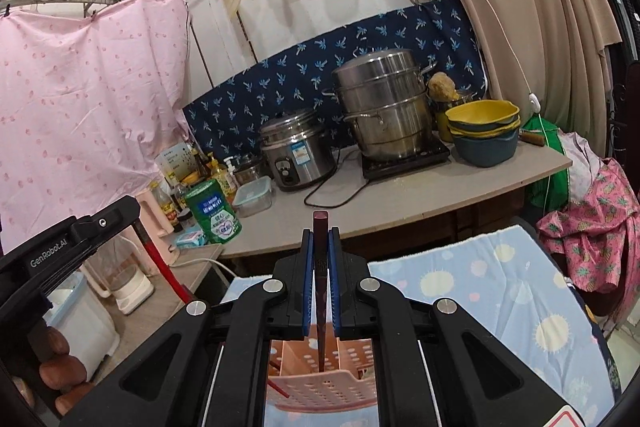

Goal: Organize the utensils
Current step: 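Lift the red chopstick with the left tool into the holder while the right tool inserts its chopstick, then open both tools to release the chopsticks and move back over the table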

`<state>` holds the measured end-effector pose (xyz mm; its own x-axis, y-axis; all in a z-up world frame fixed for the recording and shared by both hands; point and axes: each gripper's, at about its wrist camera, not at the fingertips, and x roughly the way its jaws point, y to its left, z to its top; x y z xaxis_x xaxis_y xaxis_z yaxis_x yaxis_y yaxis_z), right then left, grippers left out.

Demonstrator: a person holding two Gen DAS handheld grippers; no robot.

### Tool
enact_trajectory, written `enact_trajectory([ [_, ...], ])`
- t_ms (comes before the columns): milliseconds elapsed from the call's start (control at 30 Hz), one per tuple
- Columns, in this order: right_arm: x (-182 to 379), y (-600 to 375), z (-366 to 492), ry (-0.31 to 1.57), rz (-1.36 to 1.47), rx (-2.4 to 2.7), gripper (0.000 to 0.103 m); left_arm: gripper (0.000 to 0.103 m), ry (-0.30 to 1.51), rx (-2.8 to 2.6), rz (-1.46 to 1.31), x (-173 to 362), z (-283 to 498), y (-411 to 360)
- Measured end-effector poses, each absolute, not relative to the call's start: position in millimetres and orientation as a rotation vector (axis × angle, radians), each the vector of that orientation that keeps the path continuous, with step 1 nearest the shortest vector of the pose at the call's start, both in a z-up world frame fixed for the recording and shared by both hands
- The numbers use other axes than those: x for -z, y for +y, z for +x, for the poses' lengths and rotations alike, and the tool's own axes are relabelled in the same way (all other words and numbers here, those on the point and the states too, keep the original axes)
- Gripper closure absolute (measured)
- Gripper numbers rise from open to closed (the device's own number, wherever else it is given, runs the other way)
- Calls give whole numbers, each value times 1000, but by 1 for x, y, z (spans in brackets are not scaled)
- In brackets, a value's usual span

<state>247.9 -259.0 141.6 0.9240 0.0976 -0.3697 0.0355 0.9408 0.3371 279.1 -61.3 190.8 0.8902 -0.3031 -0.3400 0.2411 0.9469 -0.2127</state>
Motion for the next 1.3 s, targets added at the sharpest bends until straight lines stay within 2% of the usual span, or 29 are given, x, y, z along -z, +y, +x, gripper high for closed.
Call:
enact_trajectory([
  [133,-123,-256,248,431,341,-33,96,96,412,290,-195,-183,282,-57],
  [367,-119,-256,249,433,339,-31,96,96,308,324,-228,-230,271,-51],
  [500,-121,-257,253,429,336,-28,96,96,282,314,-226,-240,276,-54],
  [967,-100,-259,257,483,348,-19,95,95,450,272,-210,-165,301,-61],
  [1033,-100,-259,256,482,350,-17,95,89,465,262,-207,-161,300,-61],
  [1100,-101,-258,254,481,347,-9,91,67,477,257,-214,-157,298,-59],
  [1200,-102,-258,249,477,352,-5,84,49,485,247,-220,-154,293,-55],
  [1300,-105,-260,238,461,357,3,78,45,495,246,-224,-152,284,-50],
])
